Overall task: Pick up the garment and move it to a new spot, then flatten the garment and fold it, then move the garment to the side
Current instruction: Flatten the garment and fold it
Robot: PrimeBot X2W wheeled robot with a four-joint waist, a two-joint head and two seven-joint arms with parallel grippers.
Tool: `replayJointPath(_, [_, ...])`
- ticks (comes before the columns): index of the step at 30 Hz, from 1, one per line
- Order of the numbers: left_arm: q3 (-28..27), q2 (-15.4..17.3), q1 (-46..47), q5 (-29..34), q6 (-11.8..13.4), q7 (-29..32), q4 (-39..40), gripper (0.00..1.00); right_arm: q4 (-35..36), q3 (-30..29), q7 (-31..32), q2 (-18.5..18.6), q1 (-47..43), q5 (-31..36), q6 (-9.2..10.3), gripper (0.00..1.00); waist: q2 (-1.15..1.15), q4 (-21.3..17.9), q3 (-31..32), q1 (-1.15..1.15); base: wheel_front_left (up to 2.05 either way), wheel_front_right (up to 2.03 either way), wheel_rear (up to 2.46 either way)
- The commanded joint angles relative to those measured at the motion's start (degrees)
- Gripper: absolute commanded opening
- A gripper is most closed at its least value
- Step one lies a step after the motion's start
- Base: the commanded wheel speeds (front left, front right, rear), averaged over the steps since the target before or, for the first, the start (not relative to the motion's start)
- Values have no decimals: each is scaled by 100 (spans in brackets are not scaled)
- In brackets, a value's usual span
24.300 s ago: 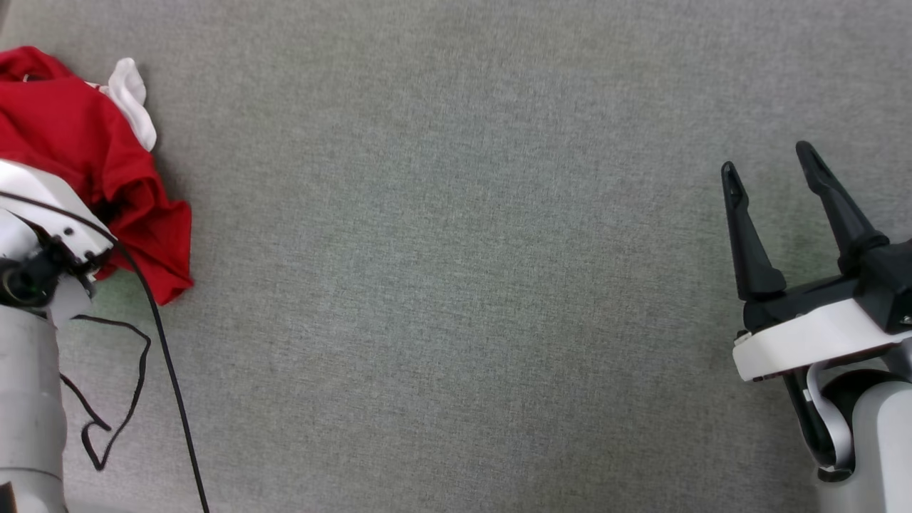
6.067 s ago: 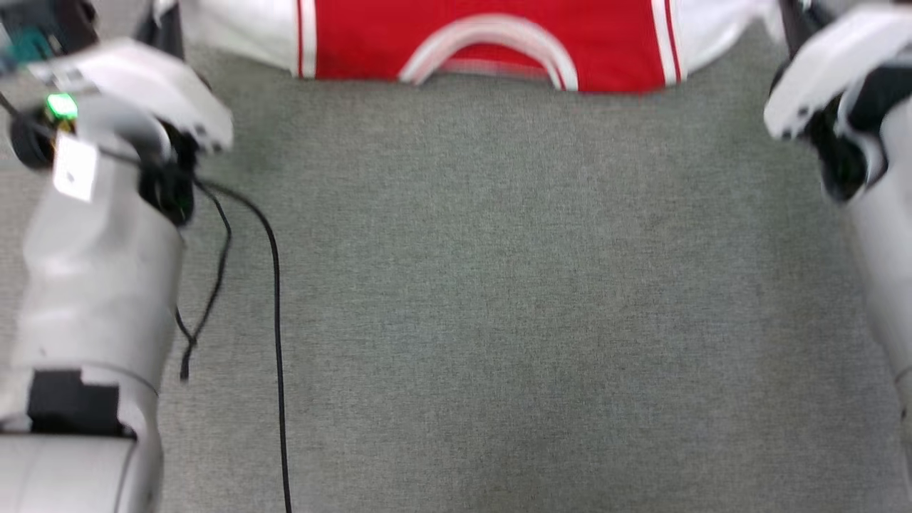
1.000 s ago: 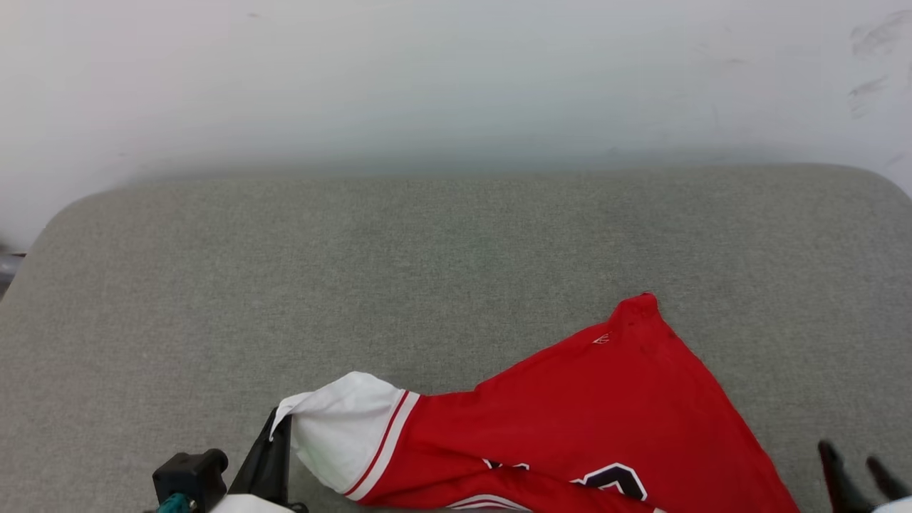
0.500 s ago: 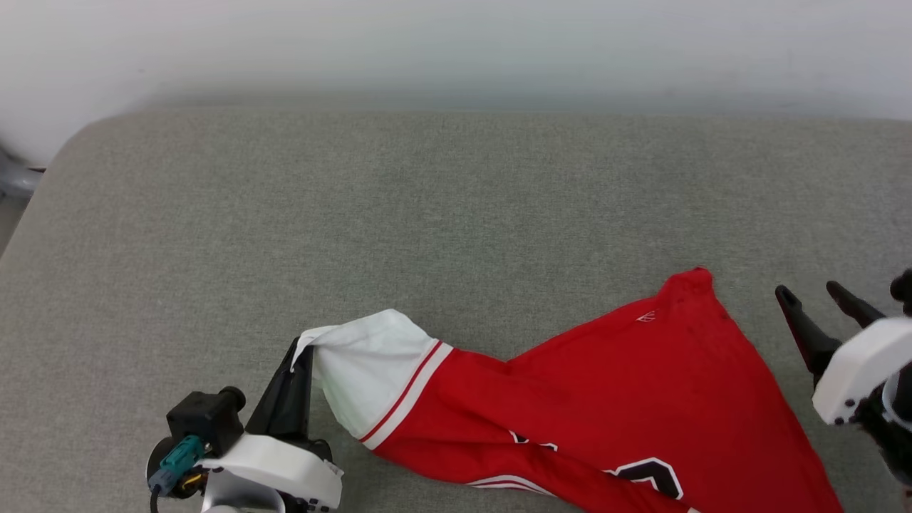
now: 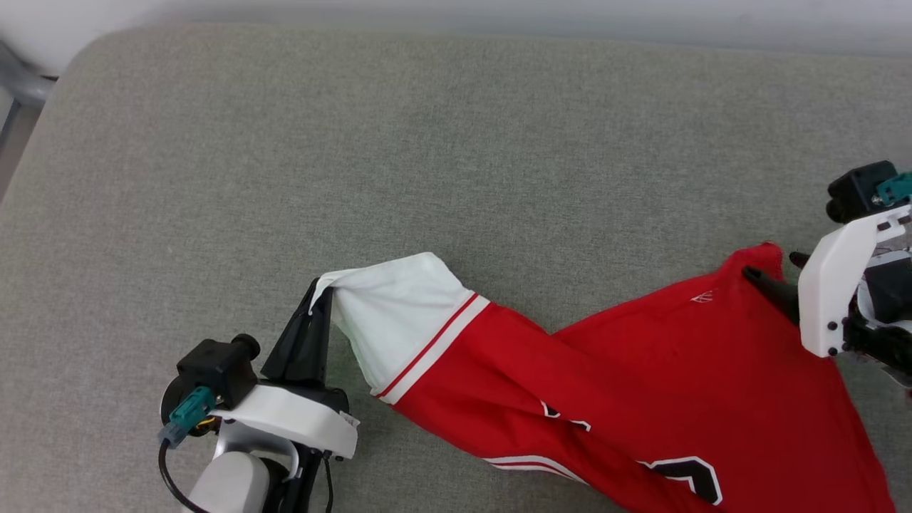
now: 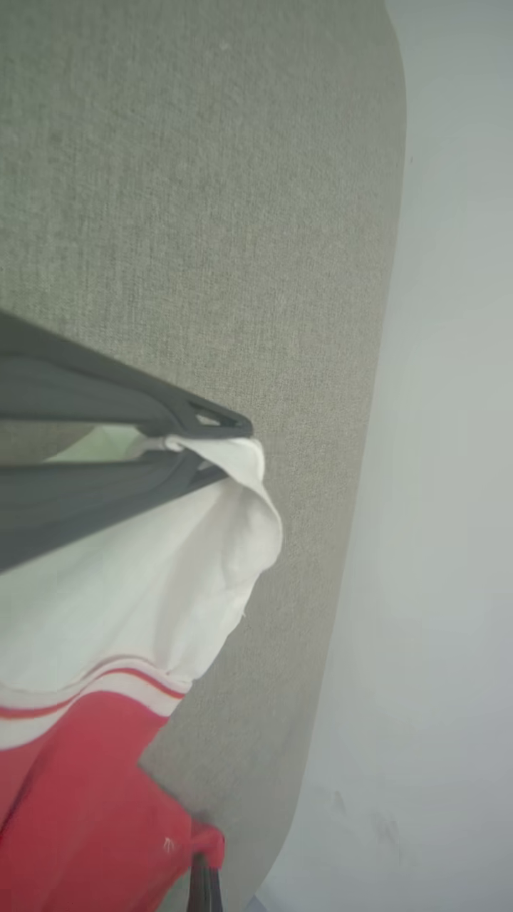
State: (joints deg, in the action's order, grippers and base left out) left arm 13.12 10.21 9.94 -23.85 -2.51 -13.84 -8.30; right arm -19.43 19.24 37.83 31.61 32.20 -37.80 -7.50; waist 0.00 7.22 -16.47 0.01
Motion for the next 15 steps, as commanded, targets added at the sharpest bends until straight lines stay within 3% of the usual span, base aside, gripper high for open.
replayJointPath(1, [11,-16,84,43,-7,-43,-13,0,-76,103,0,44,97,-40,2,100,0,85,-132,-1,0,0,0])
replayJointPath(11, [-26,-72,239,46,-43,-110,-107,0,-846,1473,469,-98,85,-1019,-7,100,0,135,-262,-1,0,0,0])
replayJointPath(12, [-27,-76,239,51,-40,-109,-113,0,-887,1560,487,-87,110,-1116,-7,16,0,133,-255,-1,0,0,0])
replayJointPath(13, [-29,-80,235,52,-40,-110,-119,0,-912,1643,480,-62,154,-1167,-7,0,0,128,-248,-1,0,0,0])
replayJointPath(15, [-34,-83,220,50,-43,-114,-138,0,-960,1745,412,1,287,-1252,-6,0,0,115,-220,-1,0,0,0])
